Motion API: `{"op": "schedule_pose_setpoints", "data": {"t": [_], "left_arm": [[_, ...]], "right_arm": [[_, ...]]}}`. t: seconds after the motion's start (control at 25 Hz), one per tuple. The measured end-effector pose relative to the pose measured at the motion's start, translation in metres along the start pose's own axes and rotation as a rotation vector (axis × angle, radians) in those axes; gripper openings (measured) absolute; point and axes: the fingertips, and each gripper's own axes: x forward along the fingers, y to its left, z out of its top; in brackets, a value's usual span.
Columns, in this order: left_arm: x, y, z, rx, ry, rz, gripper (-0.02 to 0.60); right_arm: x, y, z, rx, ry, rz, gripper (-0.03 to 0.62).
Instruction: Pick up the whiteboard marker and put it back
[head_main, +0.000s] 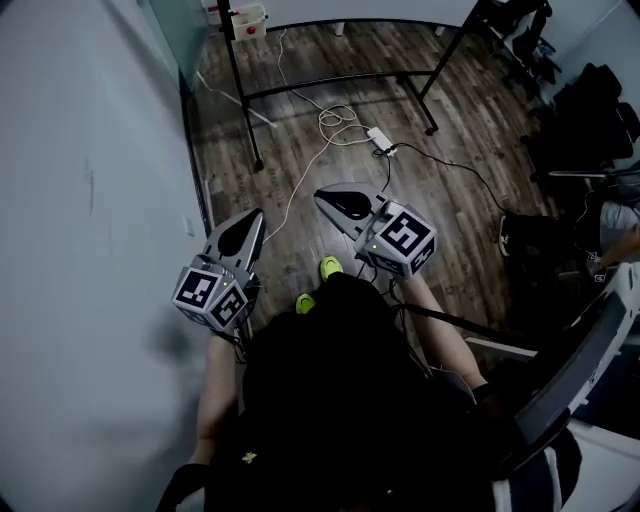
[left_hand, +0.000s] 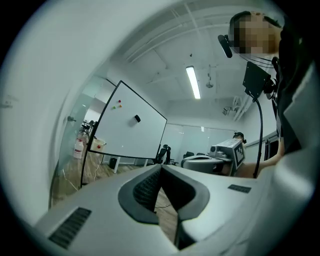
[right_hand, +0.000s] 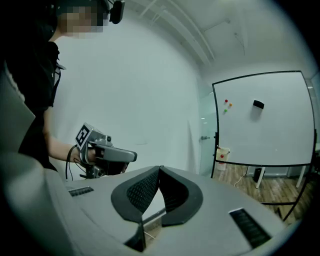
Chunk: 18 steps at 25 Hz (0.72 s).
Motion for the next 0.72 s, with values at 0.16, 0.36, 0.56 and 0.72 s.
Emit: {"op": "schedule_pose_setpoints", "data": {"t": [0.16,0.36,0.56,0.72], "left_arm": [[0.002,0.008,-0.006,-0.025,0.008,0.01,0.032],[0.011,0.019,-0.007,-0.035,0.009,0.021,0.032],[0.032,0.037,0.0,-0.054,-0.007,0.032,0.032],[0.056,0.058,0.005,-0.045,-0.005,0.068,0.032]], "right_arm": [[0.004,-0.007,-0.006,-0.007,0.016,0.0,0.0],[0.007,-0.026,-0.01,0.005,0.023,-0.017,0.0],[0.022,-0.05,-0.007,0.001,0.014,0.003,0.0],[0.04,-0.08,-0.005,-0.006,0.009,0.017,0.0]]}}
